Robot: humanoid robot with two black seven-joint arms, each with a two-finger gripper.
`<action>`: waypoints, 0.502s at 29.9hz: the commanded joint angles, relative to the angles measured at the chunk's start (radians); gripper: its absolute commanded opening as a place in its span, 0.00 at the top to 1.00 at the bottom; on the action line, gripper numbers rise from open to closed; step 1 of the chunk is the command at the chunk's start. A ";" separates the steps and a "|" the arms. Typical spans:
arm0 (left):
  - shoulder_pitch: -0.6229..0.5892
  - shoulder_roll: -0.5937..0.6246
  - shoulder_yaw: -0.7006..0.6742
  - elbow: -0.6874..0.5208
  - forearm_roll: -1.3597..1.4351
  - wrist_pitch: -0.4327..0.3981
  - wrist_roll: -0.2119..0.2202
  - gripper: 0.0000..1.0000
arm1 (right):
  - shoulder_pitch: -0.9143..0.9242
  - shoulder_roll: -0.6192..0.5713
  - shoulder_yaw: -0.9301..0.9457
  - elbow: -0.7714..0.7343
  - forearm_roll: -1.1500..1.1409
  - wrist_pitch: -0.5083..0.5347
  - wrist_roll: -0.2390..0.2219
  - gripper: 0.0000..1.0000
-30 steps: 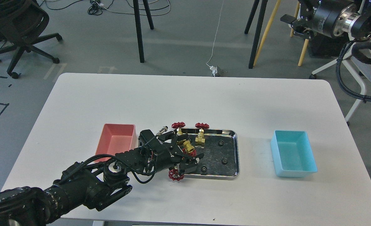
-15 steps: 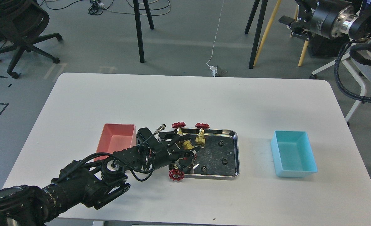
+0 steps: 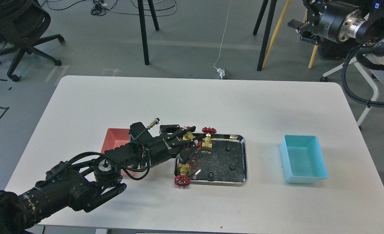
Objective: Place valve in pink box and gear in blue box
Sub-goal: 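Lift the valve and carry it over the pink box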
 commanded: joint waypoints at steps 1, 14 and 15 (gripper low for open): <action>-0.001 0.147 -0.008 -0.127 -0.071 -0.004 0.006 0.86 | 0.004 0.009 0.000 -0.003 0.000 -0.002 0.000 0.01; 0.098 0.435 -0.019 -0.164 -0.179 0.036 0.004 0.84 | 0.005 0.017 0.000 -0.003 0.000 -0.016 0.003 0.01; 0.111 0.435 -0.019 -0.159 -0.180 0.039 0.003 0.84 | 0.005 0.017 0.000 -0.003 0.000 -0.016 0.003 0.01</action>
